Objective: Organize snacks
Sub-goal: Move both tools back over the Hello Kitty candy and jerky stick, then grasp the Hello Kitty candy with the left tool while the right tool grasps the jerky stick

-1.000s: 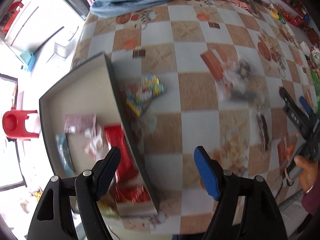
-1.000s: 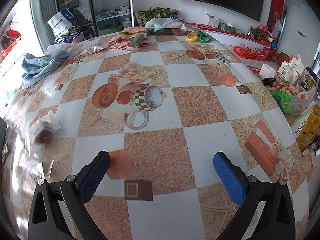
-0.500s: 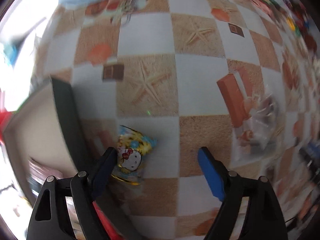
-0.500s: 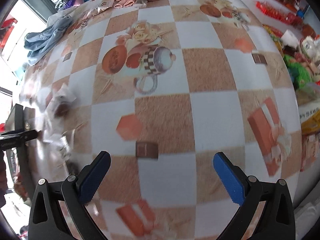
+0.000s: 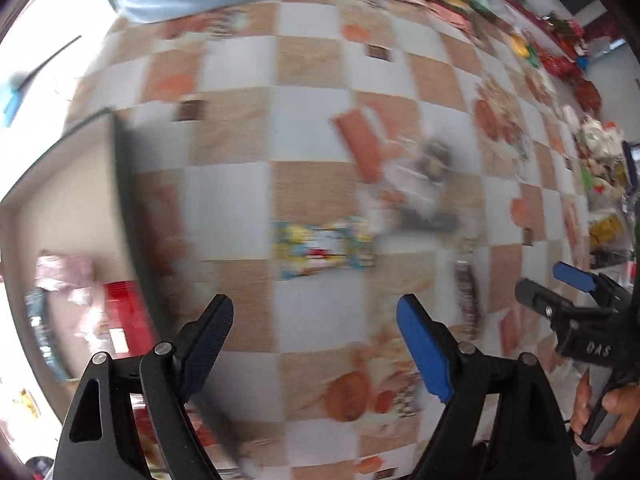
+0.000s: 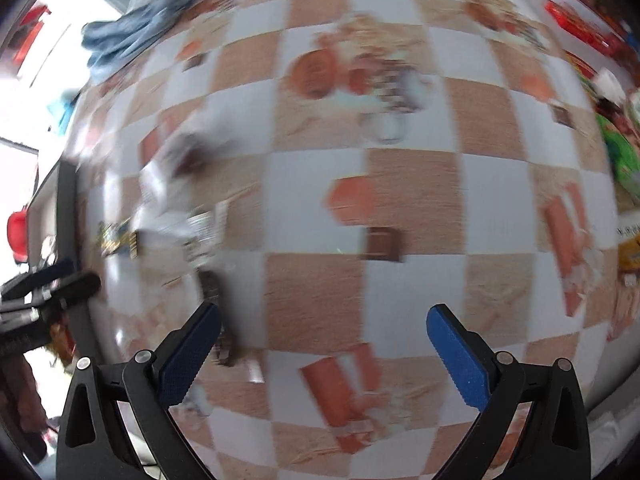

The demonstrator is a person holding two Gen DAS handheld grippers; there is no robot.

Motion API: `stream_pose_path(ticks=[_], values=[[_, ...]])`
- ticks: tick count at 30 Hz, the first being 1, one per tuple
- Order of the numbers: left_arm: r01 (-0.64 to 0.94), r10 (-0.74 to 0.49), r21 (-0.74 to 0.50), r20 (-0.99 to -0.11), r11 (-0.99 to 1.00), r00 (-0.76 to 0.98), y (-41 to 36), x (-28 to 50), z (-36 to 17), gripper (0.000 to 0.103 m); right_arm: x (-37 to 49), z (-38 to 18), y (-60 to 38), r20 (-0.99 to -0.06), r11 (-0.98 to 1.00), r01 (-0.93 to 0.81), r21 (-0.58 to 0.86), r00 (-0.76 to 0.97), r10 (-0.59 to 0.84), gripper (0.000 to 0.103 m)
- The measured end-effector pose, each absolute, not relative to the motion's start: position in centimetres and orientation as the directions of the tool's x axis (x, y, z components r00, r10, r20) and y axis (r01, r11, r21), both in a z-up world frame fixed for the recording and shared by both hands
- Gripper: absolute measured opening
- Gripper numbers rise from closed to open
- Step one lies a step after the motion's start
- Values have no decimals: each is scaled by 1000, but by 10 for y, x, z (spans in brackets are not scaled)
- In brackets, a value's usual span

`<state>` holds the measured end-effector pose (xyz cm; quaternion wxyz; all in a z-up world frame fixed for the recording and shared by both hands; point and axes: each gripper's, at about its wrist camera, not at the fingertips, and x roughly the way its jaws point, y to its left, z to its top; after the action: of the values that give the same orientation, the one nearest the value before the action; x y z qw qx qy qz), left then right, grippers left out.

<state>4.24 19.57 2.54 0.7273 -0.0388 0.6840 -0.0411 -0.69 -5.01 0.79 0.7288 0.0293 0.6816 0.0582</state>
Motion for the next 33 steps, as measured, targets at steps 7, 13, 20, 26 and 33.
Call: stream_pose_path(ticks=[7,13,20,26,33], values=[[0,-65,-65,-997,998,42,200,51,15,87,0,-9,-6,-993,985,-120,122,-13,121,103],[200,38,52,-996,978,76,173,61,6,87,13,-26,11,-997,986,-156,54,-54,46,103],[348,53,77,-995,934,78,150,80,-17,90,16,-36,7,-997,983,-184,-13,-78,-28,103],[227,-32,-29,-999,974,8,153,89,-26,89,14,-37,12,-998,982,-187,-20,-61,-32,103],[252,-34,-24,-999,967,37,141,50,-12,87,6,-37,-1,-993,979,-206,-11,-116,-36,103]])
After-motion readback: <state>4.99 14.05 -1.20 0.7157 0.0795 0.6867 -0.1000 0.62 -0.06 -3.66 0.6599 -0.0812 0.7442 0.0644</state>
